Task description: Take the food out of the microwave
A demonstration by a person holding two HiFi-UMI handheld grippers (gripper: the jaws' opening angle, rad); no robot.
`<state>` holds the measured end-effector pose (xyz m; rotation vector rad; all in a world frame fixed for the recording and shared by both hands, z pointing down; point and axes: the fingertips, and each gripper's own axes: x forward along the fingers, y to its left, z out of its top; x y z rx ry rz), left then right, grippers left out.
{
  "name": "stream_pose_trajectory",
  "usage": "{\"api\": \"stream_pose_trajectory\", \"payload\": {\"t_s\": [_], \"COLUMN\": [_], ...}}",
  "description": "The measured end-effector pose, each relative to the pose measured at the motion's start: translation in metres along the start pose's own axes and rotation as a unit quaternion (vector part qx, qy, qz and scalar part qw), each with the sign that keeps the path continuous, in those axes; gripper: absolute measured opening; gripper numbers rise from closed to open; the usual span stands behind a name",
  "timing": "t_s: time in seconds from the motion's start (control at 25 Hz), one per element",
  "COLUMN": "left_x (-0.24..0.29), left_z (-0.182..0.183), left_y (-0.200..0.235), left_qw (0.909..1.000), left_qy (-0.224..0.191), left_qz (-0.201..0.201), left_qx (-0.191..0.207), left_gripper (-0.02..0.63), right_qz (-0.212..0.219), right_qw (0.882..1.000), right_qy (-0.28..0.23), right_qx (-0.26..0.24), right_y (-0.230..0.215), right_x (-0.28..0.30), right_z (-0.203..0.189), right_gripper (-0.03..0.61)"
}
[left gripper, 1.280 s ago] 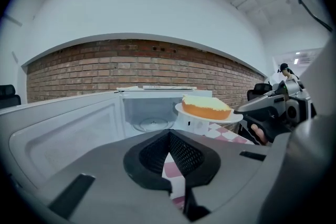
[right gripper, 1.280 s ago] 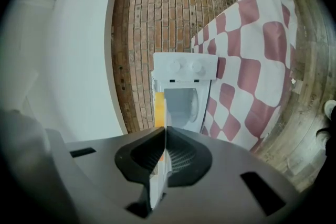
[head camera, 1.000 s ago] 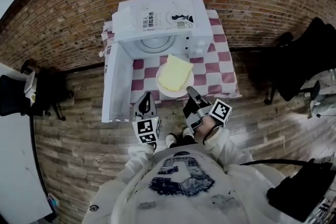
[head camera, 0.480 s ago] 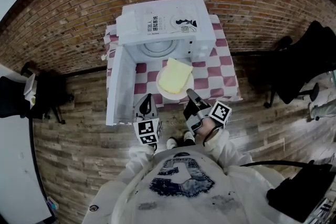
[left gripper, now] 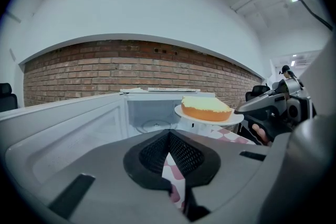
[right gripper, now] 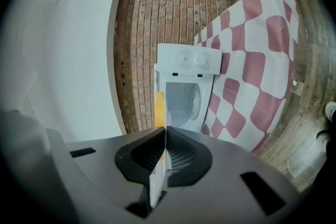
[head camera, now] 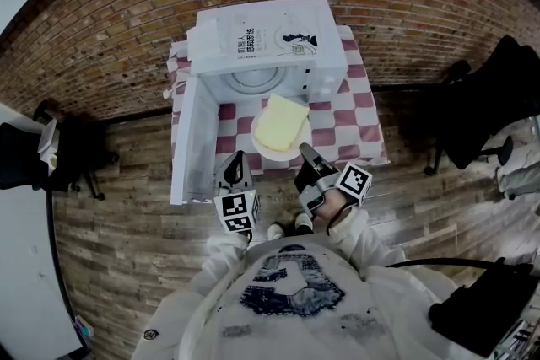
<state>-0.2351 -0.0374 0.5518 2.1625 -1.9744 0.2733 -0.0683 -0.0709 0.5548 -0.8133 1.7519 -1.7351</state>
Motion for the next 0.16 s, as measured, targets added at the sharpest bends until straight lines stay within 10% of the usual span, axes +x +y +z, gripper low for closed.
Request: {"api": "stream_pose_trajectory", "payload": {"t_s": [0.16], "left_x": [0.0046], "left_z": [0.0008], "left_y": [-0.0038], "left_qw": [1.0000], "left_qy": [0.001], "left_qz": [-0.001], "left_qx": [-0.003], "left_gripper": [0.008], "right_qz": [-0.001], "right_qw": [1.000], "right_qy": [0.002], "right_qx": [0.002], "right_y": [-0.0016], "right_x": [0.0012], "right_z": [0.0039], "right_gripper": [0.018]}}
